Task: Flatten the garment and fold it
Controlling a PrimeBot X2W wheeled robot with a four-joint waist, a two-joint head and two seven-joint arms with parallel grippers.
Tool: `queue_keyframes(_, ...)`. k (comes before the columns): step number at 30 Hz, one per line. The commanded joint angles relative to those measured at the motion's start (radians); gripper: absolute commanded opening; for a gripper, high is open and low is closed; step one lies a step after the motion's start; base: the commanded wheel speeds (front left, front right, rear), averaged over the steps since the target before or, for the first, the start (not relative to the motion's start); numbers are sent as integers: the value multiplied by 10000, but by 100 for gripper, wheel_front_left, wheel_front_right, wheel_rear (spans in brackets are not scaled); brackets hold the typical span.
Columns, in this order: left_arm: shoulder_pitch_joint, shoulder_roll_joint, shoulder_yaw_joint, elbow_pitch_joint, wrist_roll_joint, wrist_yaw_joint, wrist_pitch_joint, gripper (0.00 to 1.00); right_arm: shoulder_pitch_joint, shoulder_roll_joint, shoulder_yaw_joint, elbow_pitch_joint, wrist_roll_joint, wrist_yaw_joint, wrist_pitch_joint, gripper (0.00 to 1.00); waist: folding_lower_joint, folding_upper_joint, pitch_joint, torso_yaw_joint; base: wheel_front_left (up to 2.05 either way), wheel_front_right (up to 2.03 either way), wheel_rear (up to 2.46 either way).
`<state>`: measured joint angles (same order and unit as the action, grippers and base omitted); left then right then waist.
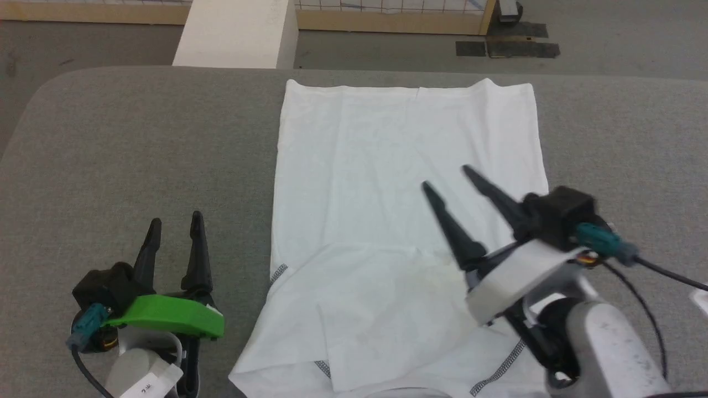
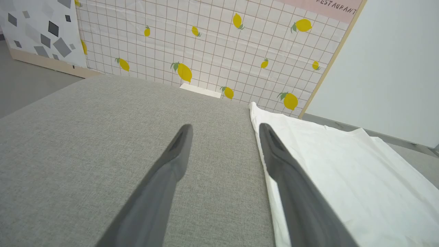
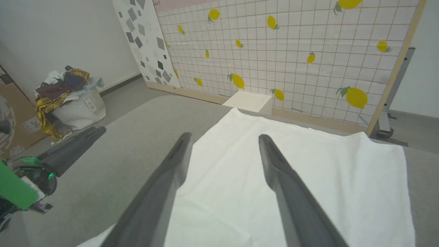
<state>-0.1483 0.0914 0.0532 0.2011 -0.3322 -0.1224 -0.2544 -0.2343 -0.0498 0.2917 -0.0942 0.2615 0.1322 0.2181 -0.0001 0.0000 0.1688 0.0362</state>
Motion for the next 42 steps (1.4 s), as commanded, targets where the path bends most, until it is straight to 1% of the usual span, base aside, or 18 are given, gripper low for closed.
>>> queue_keyframes(1,-230,131,-52,-47,89,-48,67,100,252,-7,-524,-270,-164,-15,-308,100,1,0,147,-252,0,0,0)
queue_keyframes(4,-613,338,-177,-130,73,-54,284,100,479,-6,-1715,-710,-573,-15,-866,100,1,0,420,-515,0,0,0)
queue_keyframes(6,-1018,541,-305,-147,67,-60,509,100,599,-6,-2327,-812,-853,-15,-1096,100,1,0,670,-678,0,0,0)
queue_keyframes(9,-1814,962,-514,-140,36,-69,943,100,660,-6,-2922,-806,-1093,-15,-1398,100,1,0,1148,-948,0,0,0)
queue_keyframes(12,-2830,1533,-782,-45,-40,-76,1494,100,595,-6,-3324,-695,-1188,-15,-1785,100,1,0,1709,-1255,0,0,0)
queue_keyframes(17,-4553,2499,-1252,239,-366,-79,2431,100,331,-6,-3458,-384,-1160,-15,-2172,100,1,0,2628,-1745,0,0,0)
queue_keyframes(21,-5915,3271,-1689,548,-753,-80,3404,100,-29,-5,-3268,-195,-1028,-15,-2404,100,1,0,3375,-2197,0,0,0)
queue_keyframes(26,-7552,4098,-2372,1063,-1362,-81,5169,100,-522,-5,-2934,5,-784,-15,-2716,100,1,0,4174,-2738,0,0,0)
queue_keyframes(30,-8614,4356,-2524,1536,-1747,-27,6748,100,-724,-5,-2776,135,-586,-15,-2947,100,1,0,4557,-3007,0,0,0)
queue_keyframes(34,-9345,4497,-2572,1891,-1797,408,8168,100,-838,-5,-2581,251,-451,-15,-3079,100,1,0,4822,-3242,0,0,0)
queue_keyframes(37,-9603,4709,-2576,2124,-1681,1034,9320,100,-906,-5,-2442,346,-363,-15,-3156,100,1,0,4949,-3411,0,0,0)
queue_keyframes(38,-9653,4931,-2581,2171,-1548,1633,10335,100,-947,-5,-2343,412,-277,-15,-3232,100,1,0,5012,-3536,0,0,0)
queue_keyframes(42,-9526,5225,-2585,1902,-1388,2211,11257,100,-953,-5,-2266,477,-202,-15,-3321,100,1,0,5067,-3633,0,0,0)
